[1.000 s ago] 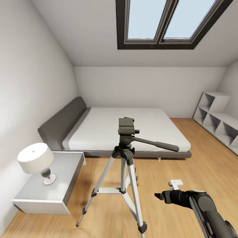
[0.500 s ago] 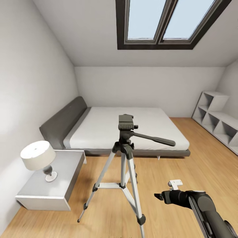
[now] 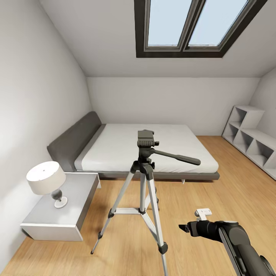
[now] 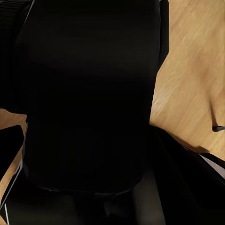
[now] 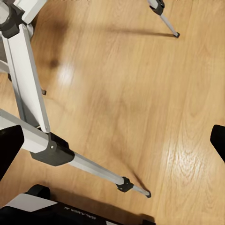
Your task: Attach the digital camera to the camera tripod in the bedroom.
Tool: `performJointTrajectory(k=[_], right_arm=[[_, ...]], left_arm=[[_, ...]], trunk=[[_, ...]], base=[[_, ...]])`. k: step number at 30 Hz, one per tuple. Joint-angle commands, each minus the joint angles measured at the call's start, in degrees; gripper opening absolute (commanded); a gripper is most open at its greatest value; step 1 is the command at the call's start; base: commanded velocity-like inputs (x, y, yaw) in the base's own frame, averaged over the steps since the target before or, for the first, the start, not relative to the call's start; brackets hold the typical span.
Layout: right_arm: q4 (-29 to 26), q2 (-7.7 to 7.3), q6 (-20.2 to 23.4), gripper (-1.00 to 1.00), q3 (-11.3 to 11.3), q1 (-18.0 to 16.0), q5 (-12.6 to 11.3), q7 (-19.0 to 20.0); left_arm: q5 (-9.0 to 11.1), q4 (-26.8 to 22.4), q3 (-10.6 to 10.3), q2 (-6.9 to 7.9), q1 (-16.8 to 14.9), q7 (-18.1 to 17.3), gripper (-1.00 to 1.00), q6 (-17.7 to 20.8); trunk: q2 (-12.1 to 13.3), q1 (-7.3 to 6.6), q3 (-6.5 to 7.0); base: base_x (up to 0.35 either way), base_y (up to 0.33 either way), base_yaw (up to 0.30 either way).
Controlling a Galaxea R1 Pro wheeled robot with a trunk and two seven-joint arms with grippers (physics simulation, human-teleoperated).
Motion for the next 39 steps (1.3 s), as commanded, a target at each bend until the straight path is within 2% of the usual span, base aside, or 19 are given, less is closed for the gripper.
performJointTrajectory(k=[1, 17, 21, 25, 26, 27, 28, 30, 31, 35, 39], right_arm=[[-0.06, 0.01, 0.15, 1.00, -0.06, -0.04, 0.58, 0.56], [-0.12, -0.04, 0.20, 1.00, -0.09, -0.03, 0.01, 0.72], [-2.23, -0.05, 0.16, 1.00, 0.01, -0.04, -0.15, 2.91], [-6.97, 0.00, 0.23, 1.00, -0.03, -0.04, -0.24, 9.49], [-8.31, -0.03, 0.27, 1.00, 0.01, -0.04, -0.24, 13.04], [-8.78, -0.05, 0.28, 1.00, 0.04, -0.04, -0.23, 14.97], [-9.45, -0.09, 0.26, 1.00, 0.13, -0.04, -0.20, 18.91], [-9.88, -0.12, 0.19, 1.00, 0.21, -0.04, -0.11, 22.59], [-10.15, -0.12, 0.12, 1.00, 0.28, -0.04, 0.07, 25.65], [-10.51, -0.03, -0.11, 1.00, 0.49, -0.04, 0.38, 29.95], [-10.55, -0.01, -0.38, 1.00, 1.27, -0.04, 0.59, 30.88]], left_arm=[[0.52, 0.04, -0.45, 0.00, -0.03, -0.25, -1.00, -0.12], [0.60, 0.04, -0.45, 0.00, -0.03, -0.25, -1.00, -0.12], [0.60, 0.04, -0.45, 0.00, -0.03, -0.25, -1.00, -0.12], [0.60, 0.04, -0.45, 0.00, -0.03, -0.25, -1.00, -0.12], [0.60, 0.04, -0.45, 0.00, -0.03, -0.25, -1.00, -0.13], [0.60, 0.04, -0.45, 0.00, -0.03, -0.25, -1.00, -0.15], [0.60, 0.04, -0.45, 0.00, -0.03, -0.25, -1.00, -0.15], [0.55, 0.04, -0.45, 0.00, -0.03, -0.25, -1.00, -0.16], [0.48, 0.04, -0.45, 0.00, -0.03, -0.25, -1.00, -0.14], [0.25, 0.04, -0.51, 0.00, -0.03, -0.25, -1.00, -0.14], [0.19, 0.04, -0.53, 0.00, -0.03, -0.25, -1.00, -0.14]], trunk=[[-0.06, 0.01, -0.07], [-0.06, 0.01, -0.07], [-0.06, 0.01, -0.07], [-0.06, 0.01, -0.07], [-0.06, 0.01, -0.07], [-0.06, 0.01, -0.07], [-0.06, 0.01, -0.07], [-0.06, 0.01, -0.07], [-0.06, 0.01, -0.07], [-0.06, 0.01, -0.07], [-0.06, 0.01, -0.07]], base=[[0.000, 0.000, 0.000], [0.000, 0.000, 0.000], [0.000, 0.000, 0.000], [0.000, 0.000, 0.000], [0.000, 0.000, 0.000], [0.000, 0.000, 0.000], [0.000, 0.000, 0.000], [0.000, 0.000, 0.000], [0.000, 0.000, 0.000], [0.000, 0.000, 0.000], [0.000, 0.000, 0.000]])
